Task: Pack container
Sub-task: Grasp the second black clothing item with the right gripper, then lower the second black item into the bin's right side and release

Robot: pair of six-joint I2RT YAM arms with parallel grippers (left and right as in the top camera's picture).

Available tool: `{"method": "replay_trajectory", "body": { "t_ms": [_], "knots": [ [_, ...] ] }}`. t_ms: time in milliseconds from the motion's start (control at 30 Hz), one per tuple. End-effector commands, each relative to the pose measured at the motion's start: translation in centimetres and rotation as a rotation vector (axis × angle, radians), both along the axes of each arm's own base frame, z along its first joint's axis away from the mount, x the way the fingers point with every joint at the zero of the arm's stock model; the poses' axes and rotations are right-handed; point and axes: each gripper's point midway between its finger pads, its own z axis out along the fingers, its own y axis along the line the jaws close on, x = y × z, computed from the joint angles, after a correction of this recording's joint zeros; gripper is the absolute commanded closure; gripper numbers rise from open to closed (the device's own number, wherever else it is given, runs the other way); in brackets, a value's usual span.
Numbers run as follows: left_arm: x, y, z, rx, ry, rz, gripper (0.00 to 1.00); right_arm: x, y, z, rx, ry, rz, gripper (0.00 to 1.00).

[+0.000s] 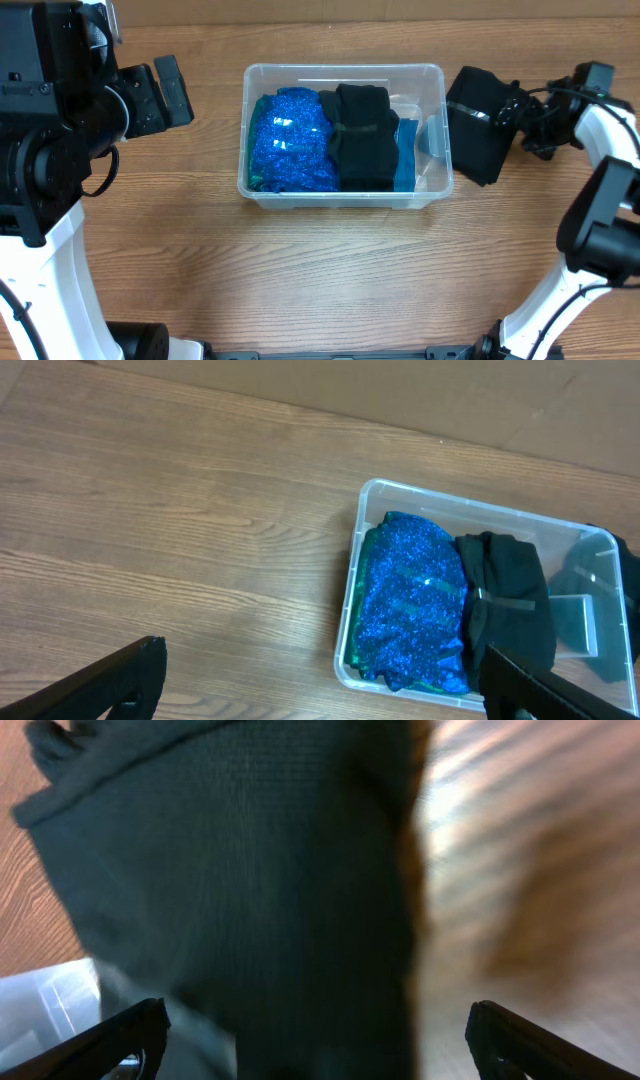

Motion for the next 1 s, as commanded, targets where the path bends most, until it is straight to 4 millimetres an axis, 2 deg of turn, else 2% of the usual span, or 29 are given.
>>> {"method": "replay_trajectory", "body": {
  "t_ms": [0,67,133,167,200,233,300,367,467,533,600,667,733,767,833,900,967],
  "knots": [
    [0.1,0.2,0.0,0.027,-0.001,-0.012,0.00,0.9,2.5,-1.5,0.060,-0.012,0.058,0.11],
    [0.1,0.2,0.0,0.027,-0.001,-0.012,0.00,1.0,2.9,-2.8,0.050,0.004,0.067,0.21],
    [0.1,0.2,0.0,0.027,-0.001,-0.012,0.00,0.8,2.7,-4.0,0.029,0.034,0.063,0.37],
    [0.1,0.2,0.0,0.027,-0.001,-0.012,0.00,0.6,2.8,-4.5,0.034,0.045,0.066,0.56],
    [0.1,0.2,0.0,0.027,-0.001,-0.012,0.00,0.3,2.9,-4.6,0.036,0.055,0.070,0.69],
    [0.1,0.2,0.0,0.027,-0.001,-0.012,0.00,0.2,3.0,-4.5,0.041,0.058,0.074,0.75],
    [0.1,0.2,0.0,0.027,-0.001,-0.012,0.00,0.0,3.1,-2.1,0.042,0.047,0.080,0.78],
    [0.1,0.2,0.0,0.027,-0.001,-0.012,0.00,0.1,3.2,1.2,0.021,-0.003,0.115,0.81],
    [0.1,0.2,0.0,0.027,-0.001,-0.012,0.00,-0.5,4.2,9.9,-0.022,-0.122,0.140,0.88],
    [0.1,0.2,0.0,0.027,-0.001,-0.012,0.00,-2.2,6.3,17.2,-0.050,-0.246,0.178,0.91],
    [0.1,0.2,0.0,0.027,-0.001,-0.012,0.00,-4.5,9.0,23.0,-0.081,-0.361,0.227,0.91],
    [0.1,0.2,0.0,0.027,-0.001,-0.012,0.00,-6.9,12.3,27.4,-0.093,-0.467,0.298,0.91],
    [0.1,0.2,0.0,0.027,-0.001,-0.012,0.00,-8.6,15.5,29.9,-0.089,-0.536,0.373,0.91],
    [0.1,0.2,0.0,0.027,-0.001,-0.012,0.00,-9.3,17.5,30.5,-0.080,-0.559,0.425,0.91],
    [0.1,0.2,0.0,0.027,-0.001,-0.012,0.00,-9.8,19.9,30.4,-0.061,-0.561,0.489,0.92],
    [0.1,0.2,0.0,0.027,-0.001,-0.012,0.00,-9.5,22.4,29.0,-0.040,-0.542,0.553,0.93],
    [0.1,0.2,0.0,0.027,-0.001,-0.012,0.00,-8.7,24.1,26.7,-0.029,-0.511,0.604,0.93]
  ]
}}
